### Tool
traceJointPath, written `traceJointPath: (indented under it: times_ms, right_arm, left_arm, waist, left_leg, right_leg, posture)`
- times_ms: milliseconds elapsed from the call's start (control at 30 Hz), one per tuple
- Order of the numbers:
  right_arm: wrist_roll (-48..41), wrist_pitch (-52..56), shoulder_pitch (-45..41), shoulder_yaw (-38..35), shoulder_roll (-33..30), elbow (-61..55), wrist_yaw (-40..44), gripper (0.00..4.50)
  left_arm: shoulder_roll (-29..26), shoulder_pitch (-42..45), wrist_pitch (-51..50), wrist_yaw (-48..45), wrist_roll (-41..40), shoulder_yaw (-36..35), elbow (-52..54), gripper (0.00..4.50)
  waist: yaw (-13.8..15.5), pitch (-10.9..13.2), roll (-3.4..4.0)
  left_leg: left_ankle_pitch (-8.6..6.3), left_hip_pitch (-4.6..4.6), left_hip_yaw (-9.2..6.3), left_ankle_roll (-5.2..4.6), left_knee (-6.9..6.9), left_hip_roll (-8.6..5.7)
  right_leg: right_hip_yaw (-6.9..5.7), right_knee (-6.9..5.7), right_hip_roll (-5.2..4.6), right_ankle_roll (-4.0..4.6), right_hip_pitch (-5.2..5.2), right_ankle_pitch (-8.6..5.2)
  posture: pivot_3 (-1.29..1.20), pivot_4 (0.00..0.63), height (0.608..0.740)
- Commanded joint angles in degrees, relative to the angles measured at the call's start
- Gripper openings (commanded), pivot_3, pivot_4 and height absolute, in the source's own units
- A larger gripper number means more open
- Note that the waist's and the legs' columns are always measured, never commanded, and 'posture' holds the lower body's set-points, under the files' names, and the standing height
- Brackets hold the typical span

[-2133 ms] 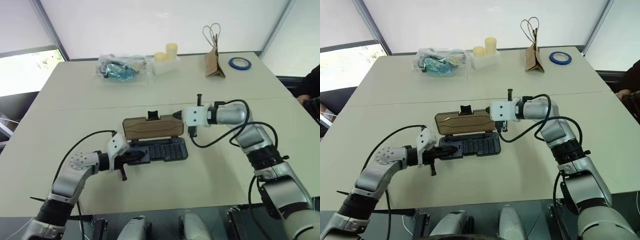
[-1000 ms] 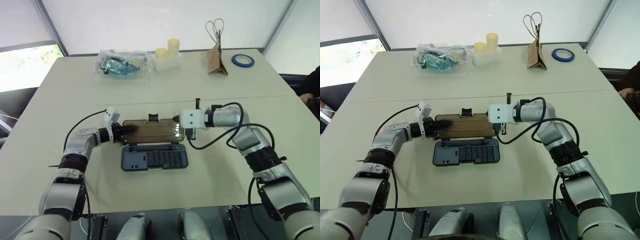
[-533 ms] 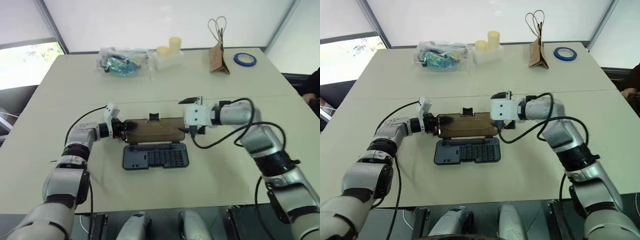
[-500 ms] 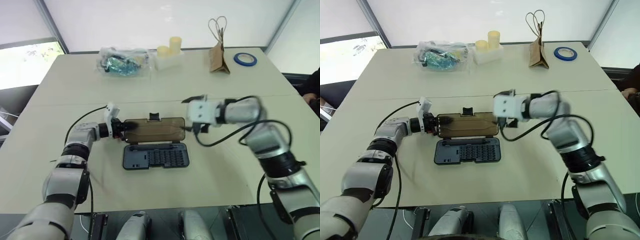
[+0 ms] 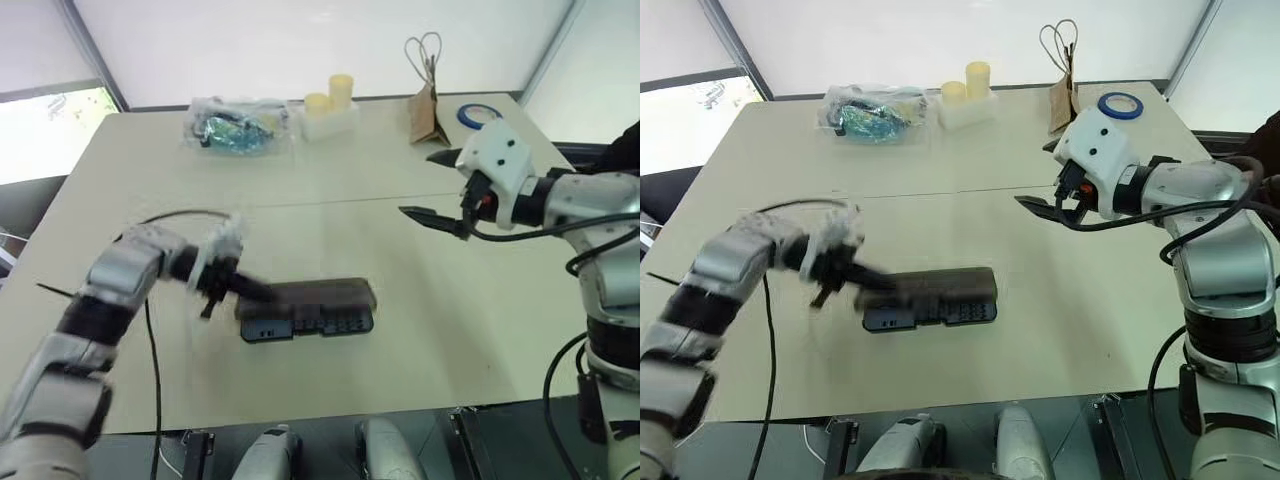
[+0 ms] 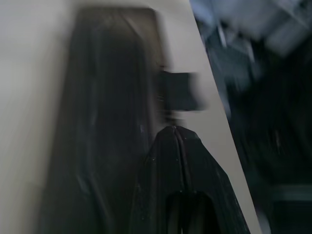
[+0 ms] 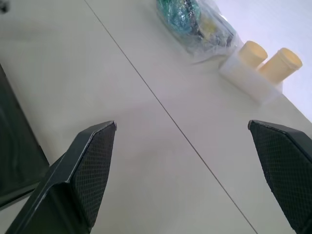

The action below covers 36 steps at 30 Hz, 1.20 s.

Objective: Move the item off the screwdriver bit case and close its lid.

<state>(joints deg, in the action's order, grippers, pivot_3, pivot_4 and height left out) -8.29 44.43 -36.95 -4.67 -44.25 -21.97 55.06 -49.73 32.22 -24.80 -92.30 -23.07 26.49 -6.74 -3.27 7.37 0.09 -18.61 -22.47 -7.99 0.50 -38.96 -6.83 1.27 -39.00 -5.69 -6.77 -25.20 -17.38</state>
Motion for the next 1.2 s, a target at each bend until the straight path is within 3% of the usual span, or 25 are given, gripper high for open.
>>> traceJointPath:
  times_ms: [33, 133, 267, 300, 367, 467, 567, 600, 767, 1200]
  right_arm:
    - [-0.62, -0.99, 2.11, 1.81, -0.04, -2.13, -1.92, 4.47]
    - [-1.55, 0.74, 6.26, 3.45, -0.4, -5.94, -2.67, 4.47]
    - [-1.96, 4.27, 14.91, 9.29, 1.34, -14.4, -6.43, 4.47]
    - [-1.25, 4.33, 16.85, 10.99, 1.77, -15.45, -7.82, 4.23]
    - [-0.69, 5.19, 18.46, 13.22, 2.67, -16.84, -10.03, 3.62]
    - [-3.14, 9.41, 17.47, 14.74, 5.55, -19.38, -12.13, 2.07]
    - [-8.61, 16.02, 15.83, 15.4, 9.75, -22.73, -12.54, 0.33]
    - [-10.59, 17.67, 15.57, 15.5, 11.26, -23.68, -12.53, 0.02]
    - [-13.48, 21.93, 16.13, 18.91, 16.21, -24.86, -16.85, 0.02]
    - [-10.65, 14.66, 24.95, 24.18, 20.2, -15.7, -25.77, 0.02]
  left_arm:
    - [5.64, 4.03, -0.56, 3.15, -2.28, -5.95, -5.6, 0.0]
    - [10.32, 9.67, -6.5, 6.81, -6.61, -12.53, -9.81, 0.0]
    - [11.38, 14.6, -12.42, 6.92, -9.34, -18.13, -14.68, 0.0]
    - [11.87, 15.95, -13.24, 7.18, -9.69, -19.35, -16.01, 0.0]
    - [12.9, 18.11, -13.64, 7.59, -9.43, -20.77, -18.42, 0.0]
    - [15.68, 20.82, -9.48, 9.67, -6.0, -20.54, -23.38, 0.0]
    - [19.93, 22.87, 2.18, 13.44, 2.28, -17.05, -31.75, 0.0]
    - [21.14, 23.54, 5.94, 14.61, 4.97, -16.0, -34.76, 0.0]
    - [26.14, 27.34, 21.17, 19.71, 17.39, -10.37, -50.38, 0.0]
    - [33.77, 34.95, 27.32, 11.4, 22.75, -11.87, -62.35, 0.0]
  waist:
    - [1.36, 0.07, -0.1]
    - [3.93, 0.27, -0.42]
    - [3.54, 0.26, -0.45]
    - [3.34, 0.26, -0.45]
    - [2.68, 0.26, -0.45]
    - [2.39, 0.26, -0.45]
    - [2.53, 0.26, -0.45]
    - [2.6, 0.25, -0.46]
    - [2.53, 0.25, -0.49]
    - [2.11, 0.23, -0.53]
  left_leg:
    - [0.0, -0.05, 0.0, 0.0, -0.07, 0.0]
    - [0.02, -0.24, -0.2, -0.01, -0.6, -0.05]
    - [-0.05, -0.46, -0.2, -0.11, -0.86, -0.17]
    - [-0.06, -0.48, -0.19, -0.14, -0.86, -0.19]
    - [-0.06, -0.49, -0.2, -0.14, -0.88, -0.21]
    - [-0.06, -0.54, -0.19, -0.14, -0.97, -0.23]
    - [-0.06, -0.53, -0.2, -0.13, -1.01, -0.22]
    - [-0.06, -0.53, -0.2, -0.13, -1.01, -0.22]
    - [-0.06, -0.54, -0.21, -0.14, -0.99, -0.28]
    - [-0.06, -0.73, -0.26, -0.14, -1.05, -0.3]
  right_leg:
    - [-0.01, 0.01, 0.04, 0.0, 0.03, 0.0]
    - [-0.09, 0.03, 0.09, 0.0, 0.2, 0.0]
    - [-0.04, -0.17, 0.02, -0.01, -0.02, 0.0]
    - [-0.05, -0.18, 0.0, -0.01, -0.04, 0.0]
    - [-0.07, -0.17, -0.01, -0.01, -0.05, 0.0]
    - [-0.12, -0.18, -0.05, -0.01, -0.03, 0.0]
    - [-0.15, -0.18, -0.04, -0.01, 0.01, 0.0]
    - [-0.16, -0.18, -0.04, -0.01, 0.02, 0.0]
    - [-0.2, -0.18, -0.11, -0.02, 0.0, 0.01]
    - [-0.28, -0.21, -0.11, -0.03, -0.15, 0.01]
  posture:
    - [0.0, 0.15, 0.74]
    - [0.0, 0.15, 0.74]
    - [0.0, 0.15, 0.74]
    - [0.0, 0.15, 0.74]
    - [0.0, 0.15, 0.74]
    - [0.0, 0.15, 0.74]
    - [0.0, 0.15, 0.74]
    - [0.0, 0.15, 0.74]
    - [0.0, 0.15, 0.74]
    - [0.0, 0.15, 0.74]
